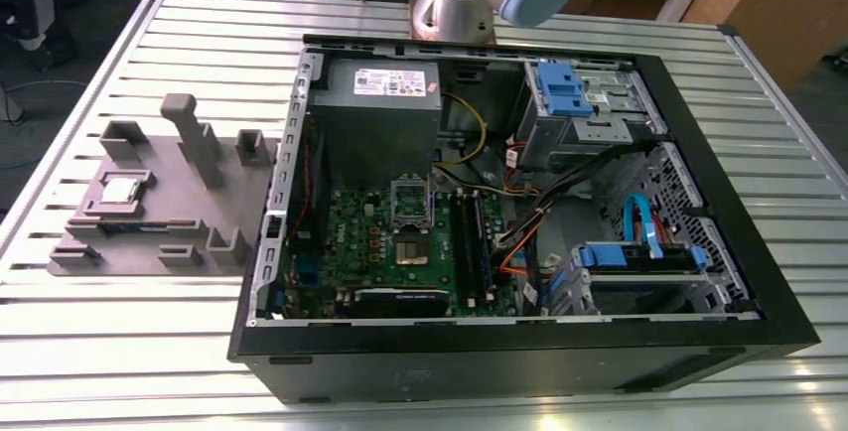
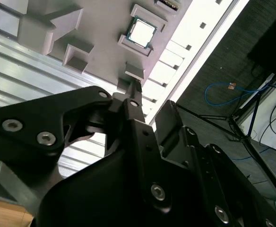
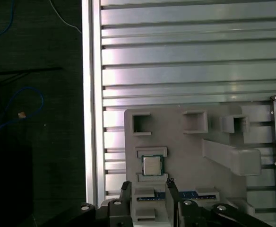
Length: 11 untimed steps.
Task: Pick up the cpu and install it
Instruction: 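Pick up the cpu and move it towards the insertion slot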
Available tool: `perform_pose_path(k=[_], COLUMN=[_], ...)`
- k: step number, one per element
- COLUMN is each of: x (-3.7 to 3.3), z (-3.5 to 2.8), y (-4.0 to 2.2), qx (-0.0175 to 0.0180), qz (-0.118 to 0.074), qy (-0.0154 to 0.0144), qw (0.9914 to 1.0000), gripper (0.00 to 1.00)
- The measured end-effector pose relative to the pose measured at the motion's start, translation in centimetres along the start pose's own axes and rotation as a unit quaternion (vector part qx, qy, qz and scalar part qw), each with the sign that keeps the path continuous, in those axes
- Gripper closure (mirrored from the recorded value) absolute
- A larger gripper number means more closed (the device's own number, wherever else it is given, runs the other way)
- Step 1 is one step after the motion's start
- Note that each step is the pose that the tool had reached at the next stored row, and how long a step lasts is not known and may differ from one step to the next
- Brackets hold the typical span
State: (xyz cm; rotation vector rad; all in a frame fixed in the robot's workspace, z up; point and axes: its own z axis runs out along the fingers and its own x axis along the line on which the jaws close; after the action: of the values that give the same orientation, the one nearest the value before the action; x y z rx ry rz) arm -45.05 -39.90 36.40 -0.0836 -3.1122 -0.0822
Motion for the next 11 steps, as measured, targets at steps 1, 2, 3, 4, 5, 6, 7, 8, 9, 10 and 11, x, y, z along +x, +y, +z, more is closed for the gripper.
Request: perform_pose_path(k=[1,2,3,4,5,6,7,8,9,10,11], x=[0.01,0.02,0.03,0.03,0.04,0.05,0.06,0.07,0.08,0.09,0.09], z=[0.0,0.0,0.0,0.0,0.0,0.0,0.0,0.0,0.0,0.0,0.0], y=[0.0,0.0,0.0,0.0,0.0,0.0,0.0,0.0,0.0,0.0,0.0], qx=[0.0,0.0,0.0,0.0,0.0,0.0,0.0,0.0,0.0,0.0,0.0], qz=[0.0,0.0,0.0,0.0,0.0,0.0,0.0,0.0,0.0,0.0,0.0], qy=[0.0,0.0,0.0,0.0,0.0,0.0,0.0,0.0,0.0,0.0,0.0], qw=[1.0,1.0,1.0,1.0,1.0,1.0,1.0,1.0,1.0,1.0,1.0], gripper=[0.59,0.53,0.53,0.47,0.42,0.42,0.35,0.35,0.35,0.35,0.35])
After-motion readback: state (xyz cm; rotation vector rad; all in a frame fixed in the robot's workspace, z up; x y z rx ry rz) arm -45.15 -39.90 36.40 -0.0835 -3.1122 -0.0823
